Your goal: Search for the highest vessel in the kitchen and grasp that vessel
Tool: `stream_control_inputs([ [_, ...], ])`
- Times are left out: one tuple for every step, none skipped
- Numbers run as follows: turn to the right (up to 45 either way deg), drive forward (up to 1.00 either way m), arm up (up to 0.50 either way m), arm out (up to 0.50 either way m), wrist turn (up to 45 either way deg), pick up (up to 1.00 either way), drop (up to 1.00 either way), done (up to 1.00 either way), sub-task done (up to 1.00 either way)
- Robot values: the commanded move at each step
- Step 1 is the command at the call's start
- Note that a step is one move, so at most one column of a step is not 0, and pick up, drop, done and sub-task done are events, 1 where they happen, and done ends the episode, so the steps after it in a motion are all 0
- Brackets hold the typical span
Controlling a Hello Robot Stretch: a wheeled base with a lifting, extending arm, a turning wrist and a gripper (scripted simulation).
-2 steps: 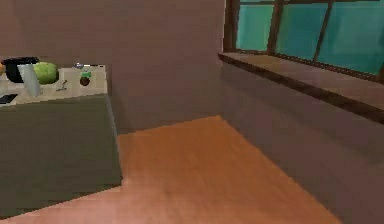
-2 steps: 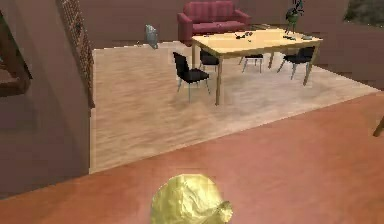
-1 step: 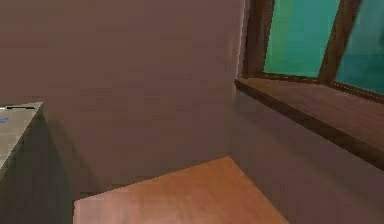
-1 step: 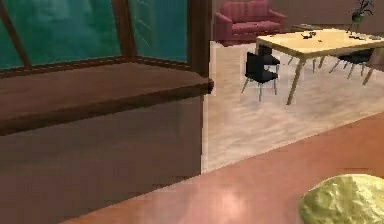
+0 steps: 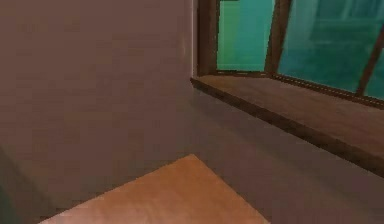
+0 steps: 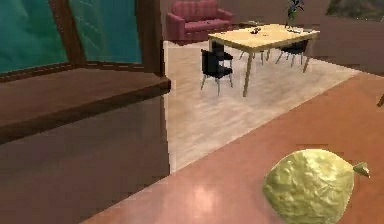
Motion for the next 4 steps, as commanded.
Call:
stream_control_inputs([
  [0.0,0.20,0.00,0.00,0.0,0.00,0.00,0.00,0.00],
  [-39.0,0.00,0.00,0.00,0.0,0.00,0.00,0.00,0.00],
  [0.0,0.95,0.00,0.00,0.0,0.00,0.00,0.00,0.00],
  [-45.0,0.00,0.00,0.00,0.0,0.00,0.00,0.00,0.00],
])
